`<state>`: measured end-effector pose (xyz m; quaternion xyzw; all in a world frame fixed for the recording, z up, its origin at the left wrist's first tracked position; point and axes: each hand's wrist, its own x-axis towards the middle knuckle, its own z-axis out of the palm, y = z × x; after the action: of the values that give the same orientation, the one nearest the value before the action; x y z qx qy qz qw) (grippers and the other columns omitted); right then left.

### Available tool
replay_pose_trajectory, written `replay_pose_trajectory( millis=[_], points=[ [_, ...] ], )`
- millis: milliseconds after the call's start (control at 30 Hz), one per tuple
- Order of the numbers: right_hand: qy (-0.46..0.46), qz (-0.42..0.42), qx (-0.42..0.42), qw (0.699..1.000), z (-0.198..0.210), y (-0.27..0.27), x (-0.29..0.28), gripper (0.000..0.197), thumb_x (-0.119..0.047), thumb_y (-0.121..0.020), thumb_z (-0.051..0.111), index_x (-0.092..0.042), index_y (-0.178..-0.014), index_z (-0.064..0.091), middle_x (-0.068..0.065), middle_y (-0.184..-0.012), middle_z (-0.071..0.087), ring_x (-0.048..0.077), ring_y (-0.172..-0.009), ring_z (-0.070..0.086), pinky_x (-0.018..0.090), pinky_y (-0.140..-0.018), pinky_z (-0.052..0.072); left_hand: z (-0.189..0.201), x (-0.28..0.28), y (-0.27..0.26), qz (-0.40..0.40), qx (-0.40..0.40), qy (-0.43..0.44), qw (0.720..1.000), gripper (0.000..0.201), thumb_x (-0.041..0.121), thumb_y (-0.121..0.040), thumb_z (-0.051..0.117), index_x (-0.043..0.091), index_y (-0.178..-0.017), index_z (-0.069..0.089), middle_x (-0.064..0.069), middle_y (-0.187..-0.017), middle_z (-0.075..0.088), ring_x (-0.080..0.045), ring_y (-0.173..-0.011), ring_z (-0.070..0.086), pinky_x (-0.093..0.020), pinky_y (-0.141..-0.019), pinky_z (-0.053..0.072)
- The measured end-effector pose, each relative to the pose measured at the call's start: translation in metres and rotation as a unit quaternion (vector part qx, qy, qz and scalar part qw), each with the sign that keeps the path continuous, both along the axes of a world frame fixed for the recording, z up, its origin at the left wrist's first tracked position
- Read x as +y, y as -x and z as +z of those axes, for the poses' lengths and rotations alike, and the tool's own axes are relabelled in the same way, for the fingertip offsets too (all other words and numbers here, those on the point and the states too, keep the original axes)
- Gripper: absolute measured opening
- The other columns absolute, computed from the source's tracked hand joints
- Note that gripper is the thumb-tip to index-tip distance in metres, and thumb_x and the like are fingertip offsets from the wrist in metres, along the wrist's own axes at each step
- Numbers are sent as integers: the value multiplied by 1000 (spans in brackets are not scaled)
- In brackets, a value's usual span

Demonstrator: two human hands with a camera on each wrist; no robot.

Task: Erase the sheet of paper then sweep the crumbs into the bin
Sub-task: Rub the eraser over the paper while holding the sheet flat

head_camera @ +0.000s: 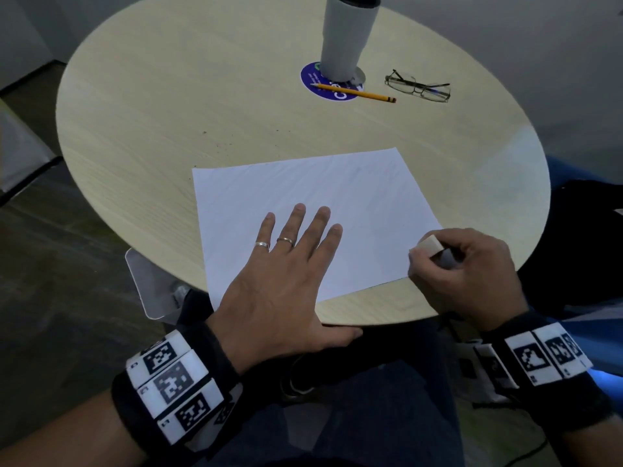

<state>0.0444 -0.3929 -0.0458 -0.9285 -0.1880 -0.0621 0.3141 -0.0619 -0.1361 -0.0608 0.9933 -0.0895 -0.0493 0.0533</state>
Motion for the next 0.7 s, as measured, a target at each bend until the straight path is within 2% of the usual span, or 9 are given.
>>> replay_pose_trajectory(
  millis=[167,267,367,433,500,633,700],
  points=[
    [10,74,5,997,4,27,23,17,-30,-82,70,-22,-67,66,-5,-70,68,21,-72,62,42,-66,53,0,0,0,0,-1,0,1000,133,106,-72,24,17,-169,2,-7,-175,-14,-31,-161,-15,-60,-127,1],
    [-1,16,20,1000,1,8,3,21,-33,-81,69,-18,-67,64,-1,-65,64,24,-67,60,43,-63,54,0,0,0,-2,0,1,1000,134,106,-71,25,17,-169,1,-6,-175,-14,-31,-161,-15,-60,-127,1],
    [17,0,-13,1000,5,5,2,22,-38,-80,66,-19,-69,68,-4,-68,67,24,-72,62,44,-66,55,1,0,1,1,1,4,1000,134,106,-71,26,18,-169,1,-6,-175,-16,-31,-160,-17,-60,-127,0],
    [18,39,-15,999,7,18,21,17,-37,-81,68,-25,-70,69,-8,-71,68,22,-74,61,43,-67,54,0,0,1,1,-1,4,1000,133,105,-72,26,18,-169,1,-6,-175,-15,-31,-160,-17,-60,-127,0],
    [28,73,-15,997,3,31,31,15,-34,-81,70,-24,-70,68,-8,-70,66,21,-73,60,42,-67,53,0,0,1,0,-3,4,1000,132,105,-72,27,17,-169,4,-6,-175,-13,-31,-161,-15,-60,-127,2],
    [-1,-2,11,1000,0,5,4,20,-31,-81,68,-20,-66,62,-4,-61,58,21,-65,57,42,-62,54,-1,0,1,-1,0,-1,1000,133,105,-72,26,17,-169,3,-6,-175,-13,-31,-161,-14,-60,-127,2],
    [11,-5,1,1000,3,2,1,19,-36,-80,68,-21,-68,66,-5,-64,63,21,-69,60,42,-65,55,0,0,1,0,-2,1,1000,133,105,-72,26,17,-169,3,-6,-175,-13,-31,-161,-14,-60,-127,3]
  ],
)
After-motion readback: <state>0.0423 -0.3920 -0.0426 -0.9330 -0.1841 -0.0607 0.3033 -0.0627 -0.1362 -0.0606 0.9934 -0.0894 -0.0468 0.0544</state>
